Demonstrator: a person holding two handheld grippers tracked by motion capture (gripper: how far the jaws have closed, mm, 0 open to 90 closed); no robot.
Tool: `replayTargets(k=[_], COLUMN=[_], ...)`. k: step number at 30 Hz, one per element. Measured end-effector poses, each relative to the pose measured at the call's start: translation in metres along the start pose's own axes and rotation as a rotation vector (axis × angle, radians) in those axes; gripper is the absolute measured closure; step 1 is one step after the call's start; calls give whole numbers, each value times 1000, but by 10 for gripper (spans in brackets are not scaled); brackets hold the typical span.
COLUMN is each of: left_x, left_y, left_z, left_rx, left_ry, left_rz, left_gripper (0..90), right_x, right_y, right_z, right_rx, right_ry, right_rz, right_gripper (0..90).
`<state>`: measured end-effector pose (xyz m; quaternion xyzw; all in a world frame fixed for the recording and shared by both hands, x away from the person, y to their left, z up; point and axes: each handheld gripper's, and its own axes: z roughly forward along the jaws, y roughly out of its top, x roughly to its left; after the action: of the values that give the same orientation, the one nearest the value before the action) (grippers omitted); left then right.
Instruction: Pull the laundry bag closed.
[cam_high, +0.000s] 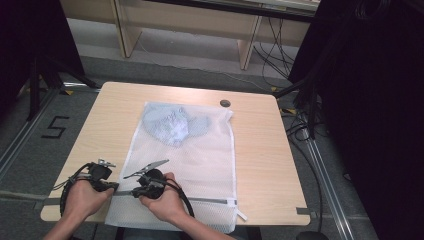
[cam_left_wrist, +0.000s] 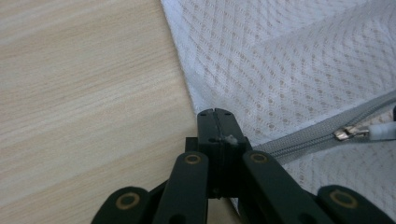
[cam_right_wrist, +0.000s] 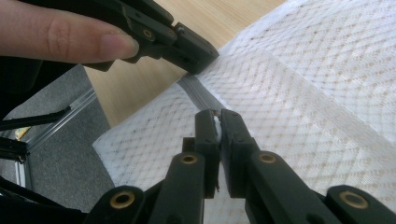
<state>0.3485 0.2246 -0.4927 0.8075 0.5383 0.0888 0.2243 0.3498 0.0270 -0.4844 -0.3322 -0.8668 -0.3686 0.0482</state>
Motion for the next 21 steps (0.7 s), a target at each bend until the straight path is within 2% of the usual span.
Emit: replayTargets(k=[2,3,5,6,7,8,9,11,13,18,20,21], left_x=[0,0,0,0,-1,-1,-2,-1,-1,-1,-1,-1], left_y=[-1,0,0,-1,-1,-1,-1,-1,-1,-1,-1,-1], left_z=[1,0,0,1,0,0,1,1,0,0,0,0], left_rx=[-18,4,2,-16,-15,-18,-27,-18,-19,-19,-20,-19], left_ry=[2,1,0,4,15,10,13,9,14,13,14,14], left_rz=[-2,2,0,-2,-12,-5,-21,-2,-14,-12,-11,-11], left_gripper=[900,900,900,900,900,900,900,900,900,900,900,900], right_x=[0,-1,-1,0,0,0,0,0,-1,-2,-1,-2], right_y=[0,0,0,0,-1,-1,-1,-1,-1,-2,-3,-3], right_z=[-1,-2,-3,-3,-4,-4,-5,-6,-7,-9,-9,-10], right_rx=[0,-3,-3,-1,-3,0,0,1,-1,-4,1,-3], right_ry=[2,1,6,6,-2,4,3,-1,-5,-5,5,-1], right_rz=[10,1,0,0,0,5,3,3,3,-12,9,0], right_gripper=[871,871,871,871,871,871,871,871,871,871,871,871])
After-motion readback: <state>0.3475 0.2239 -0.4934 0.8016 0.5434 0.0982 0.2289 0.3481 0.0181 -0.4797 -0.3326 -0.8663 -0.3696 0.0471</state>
